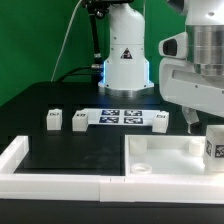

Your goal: Assemble one leg

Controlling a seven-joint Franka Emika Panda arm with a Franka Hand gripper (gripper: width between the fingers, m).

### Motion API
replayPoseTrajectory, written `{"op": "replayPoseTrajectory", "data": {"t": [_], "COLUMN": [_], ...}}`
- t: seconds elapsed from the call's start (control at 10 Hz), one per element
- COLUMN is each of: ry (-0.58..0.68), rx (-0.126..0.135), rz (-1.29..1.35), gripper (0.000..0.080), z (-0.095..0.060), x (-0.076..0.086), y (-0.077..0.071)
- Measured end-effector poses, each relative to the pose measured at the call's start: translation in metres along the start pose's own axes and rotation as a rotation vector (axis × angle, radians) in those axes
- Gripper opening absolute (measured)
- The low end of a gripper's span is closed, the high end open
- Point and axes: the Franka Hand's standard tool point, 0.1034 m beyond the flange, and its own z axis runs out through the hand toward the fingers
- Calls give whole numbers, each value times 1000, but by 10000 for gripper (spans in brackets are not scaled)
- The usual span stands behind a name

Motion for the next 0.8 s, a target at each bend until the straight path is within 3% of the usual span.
{"op": "replayPoseTrajectory", "data": {"t": [0.8], "ry": [10], "rx": [-6], "rz": [-826], "gripper": [649], "z": [0], "x": [-1], "y": [-2]}}
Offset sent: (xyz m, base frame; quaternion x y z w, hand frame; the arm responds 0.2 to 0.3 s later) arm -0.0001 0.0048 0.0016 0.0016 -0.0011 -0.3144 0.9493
